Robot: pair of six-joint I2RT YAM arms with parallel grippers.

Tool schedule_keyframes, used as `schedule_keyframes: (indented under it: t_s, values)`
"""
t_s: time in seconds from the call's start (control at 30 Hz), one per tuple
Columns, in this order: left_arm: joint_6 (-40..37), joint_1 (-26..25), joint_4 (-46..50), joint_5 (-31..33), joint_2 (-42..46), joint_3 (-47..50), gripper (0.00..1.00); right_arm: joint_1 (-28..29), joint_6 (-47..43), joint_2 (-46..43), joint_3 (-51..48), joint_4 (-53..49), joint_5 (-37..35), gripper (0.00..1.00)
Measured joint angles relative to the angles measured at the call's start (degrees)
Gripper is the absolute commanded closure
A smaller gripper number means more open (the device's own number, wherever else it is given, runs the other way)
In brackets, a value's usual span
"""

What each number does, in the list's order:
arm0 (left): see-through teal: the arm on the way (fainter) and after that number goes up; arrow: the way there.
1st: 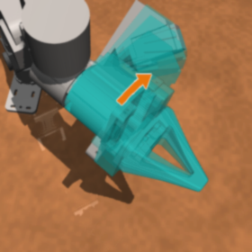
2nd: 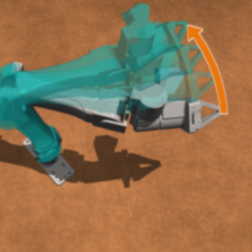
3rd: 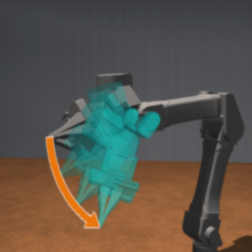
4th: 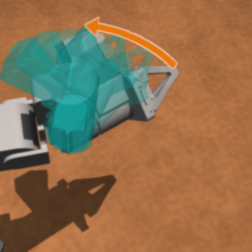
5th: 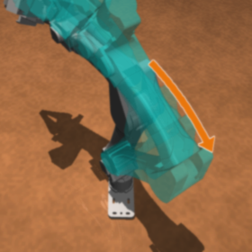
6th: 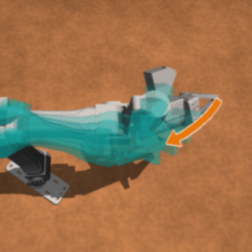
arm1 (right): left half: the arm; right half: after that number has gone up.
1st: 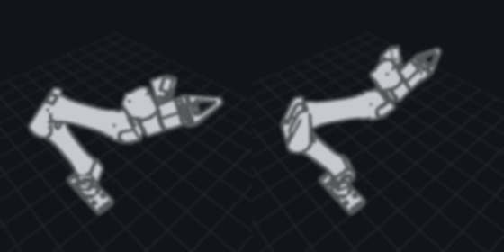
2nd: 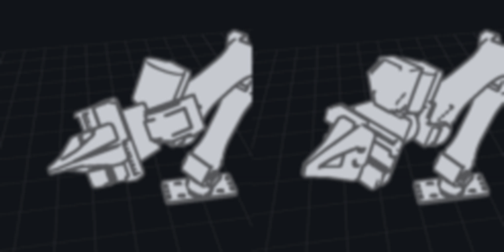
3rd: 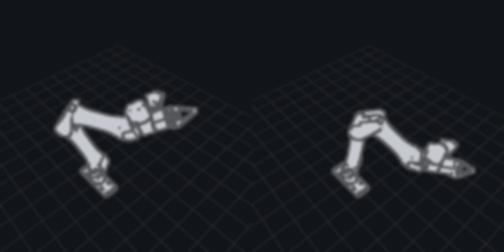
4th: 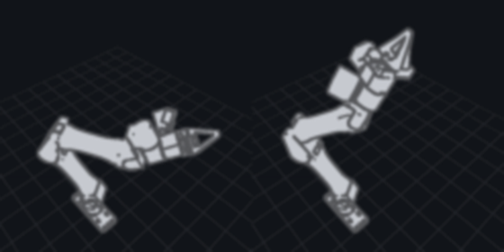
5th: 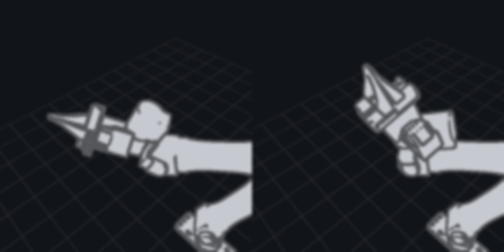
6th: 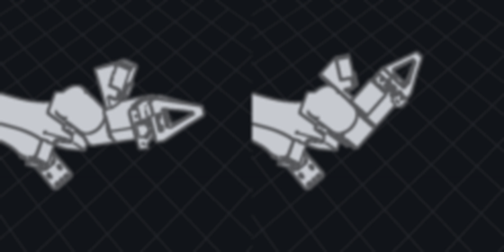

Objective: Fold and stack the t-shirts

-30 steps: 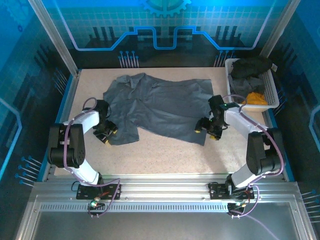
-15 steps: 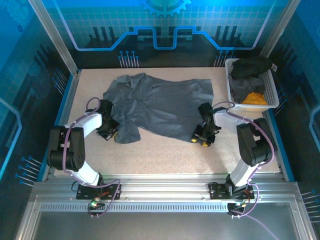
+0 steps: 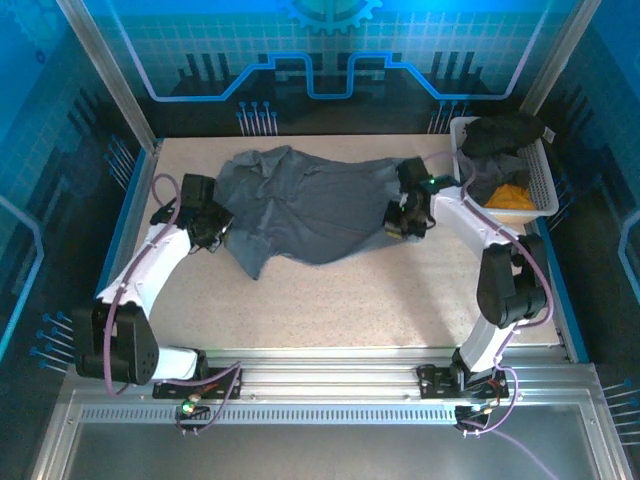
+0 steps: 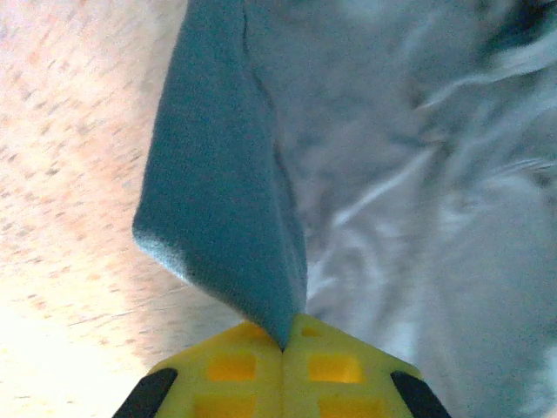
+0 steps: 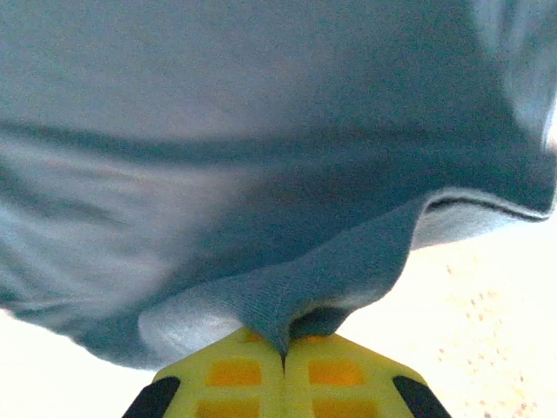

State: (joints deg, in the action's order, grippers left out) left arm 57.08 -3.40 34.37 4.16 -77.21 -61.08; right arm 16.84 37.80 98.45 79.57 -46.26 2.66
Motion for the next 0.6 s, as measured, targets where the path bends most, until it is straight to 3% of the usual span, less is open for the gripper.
schedule_keyframes:
  t_s: [0.33,0.6]
  values:
    - [0.0,0.4,-3.9,1.8,2.7,-22.7,1.00,0.0,-7.5,-3.0,28.9,-1.7,-0.9,1.00]
    - [-0.2,0.6,-7.7,3.9,11.0,-29.7,1.00,-0.8,-9.4,-13.3,31.7,1.4,-0.9,1.00]
